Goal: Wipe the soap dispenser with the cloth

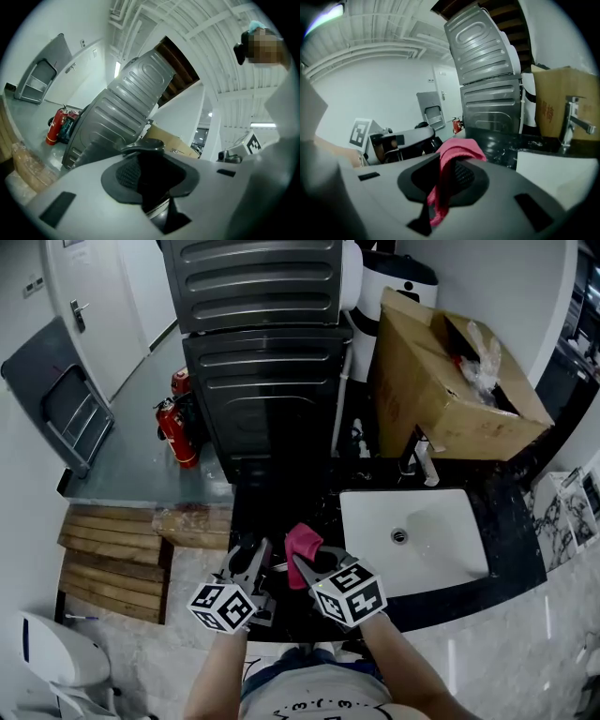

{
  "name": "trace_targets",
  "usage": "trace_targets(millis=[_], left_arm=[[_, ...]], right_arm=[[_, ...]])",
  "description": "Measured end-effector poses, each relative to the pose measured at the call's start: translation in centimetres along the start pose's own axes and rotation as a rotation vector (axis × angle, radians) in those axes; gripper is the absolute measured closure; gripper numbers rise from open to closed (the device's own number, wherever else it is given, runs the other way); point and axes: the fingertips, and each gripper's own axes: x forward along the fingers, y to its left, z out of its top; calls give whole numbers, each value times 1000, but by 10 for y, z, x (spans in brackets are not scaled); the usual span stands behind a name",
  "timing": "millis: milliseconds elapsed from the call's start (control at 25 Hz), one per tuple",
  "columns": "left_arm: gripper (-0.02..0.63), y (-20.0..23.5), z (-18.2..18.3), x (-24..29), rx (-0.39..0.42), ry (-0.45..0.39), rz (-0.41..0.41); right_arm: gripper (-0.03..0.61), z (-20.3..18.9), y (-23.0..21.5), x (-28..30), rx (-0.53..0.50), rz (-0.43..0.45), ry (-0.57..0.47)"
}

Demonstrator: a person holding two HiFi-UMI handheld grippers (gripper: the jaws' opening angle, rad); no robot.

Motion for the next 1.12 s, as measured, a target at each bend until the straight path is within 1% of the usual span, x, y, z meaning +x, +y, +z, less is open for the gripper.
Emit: trace_targets(millis=[160, 240, 320, 400, 480, 680, 800, 880, 960, 1000, 1080, 1120], left_arm=[[511, 1, -1, -1, 0, 1, 3], [511, -1, -2, 0, 27, 6, 3], [511, -4, -2, 2, 49, 13, 2], [511, -5, -3, 3, 53, 19, -1], [511, -5, -3, 2, 51, 20, -4], [511, -4, -2, 2, 47, 21, -2], [511, -3, -2, 1, 37, 20, -4], [511, -1, -2, 0, 22, 15, -3], [511, 1, -2, -1, 7, 10, -4], [511, 1, -2, -1, 5, 8, -6], [511, 1, -1, -1, 12, 11, -12], [511, 1, -2, -1, 19, 14, -15]], right_arm=[[529, -31, -22, 4, 62, -53, 74], [529, -41, -29, 5, 78, -60, 103], [529, -42, -31, 5, 85, -52, 111], [529, -36, -32, 2, 87, -50, 98], [529, -21, -34, 1, 99, -47, 59], [529, 21, -28, 13, 94, 3, -23], [529, 32, -23, 22, 97, 31, -43], [529, 25, -28, 28, 120, 20, -31], [529, 11, -40, 32, 166, -13, 6], [529, 1, -47, 33, 169, -37, 36], [529, -15, -54, 31, 139, -81, 95], [529, -19, -54, 28, 129, -93, 108]])
